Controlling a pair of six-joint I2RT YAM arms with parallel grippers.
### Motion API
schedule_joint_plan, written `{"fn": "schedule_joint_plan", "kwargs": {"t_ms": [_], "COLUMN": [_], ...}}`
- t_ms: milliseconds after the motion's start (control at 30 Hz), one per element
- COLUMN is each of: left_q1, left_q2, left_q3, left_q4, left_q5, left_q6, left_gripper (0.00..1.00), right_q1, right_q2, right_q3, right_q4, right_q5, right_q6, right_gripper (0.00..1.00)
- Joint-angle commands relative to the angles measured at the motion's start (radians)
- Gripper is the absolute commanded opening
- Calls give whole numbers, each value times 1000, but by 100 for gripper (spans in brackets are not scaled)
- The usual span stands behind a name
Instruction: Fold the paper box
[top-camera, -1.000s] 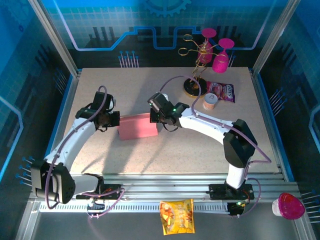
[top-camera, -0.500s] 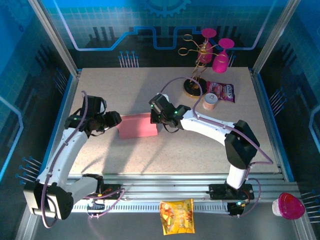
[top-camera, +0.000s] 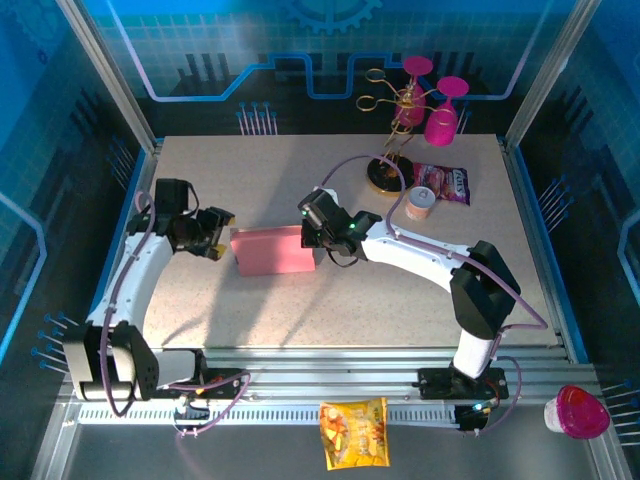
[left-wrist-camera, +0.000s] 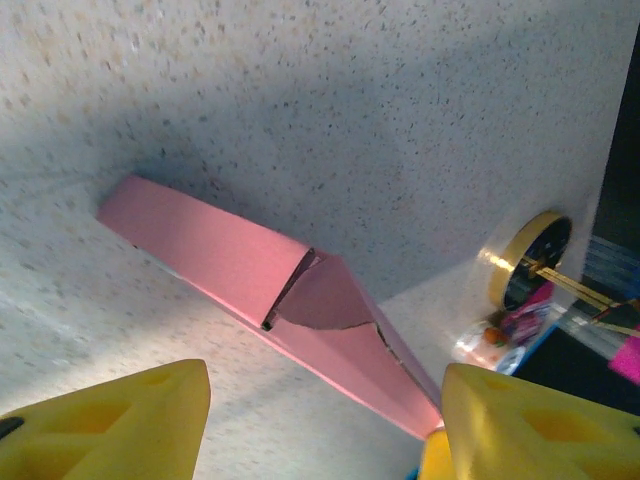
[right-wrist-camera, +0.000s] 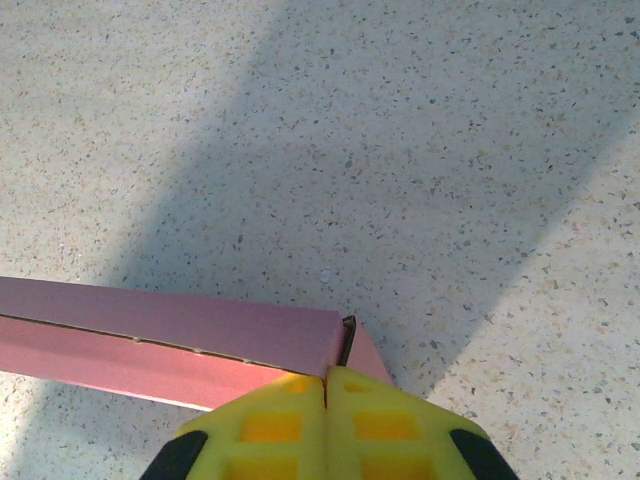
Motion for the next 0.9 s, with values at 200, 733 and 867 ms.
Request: {"fn": "schedule_joint_plan", "kwargs": {"t_ms": [200,733,867], "left_q1": [25,29,29], "left_q2": [42,-2,-6], "left_q3": [-58,-190,-204], "left_q4": [176,237,242], "left_q5": [96,122,120], "left_q6": [-199,-202,-200], "left_gripper": [62,39,35], "right_q1": [16,17,17], "right_q2": [19,30,26], "right_q3": [-44,-31,-31], "right_q4": [-119,-121,-122], "right_q5": [-12,-12,-13], "right_q6": [-2,-12,-15], "right_gripper": [0,0,0]}}
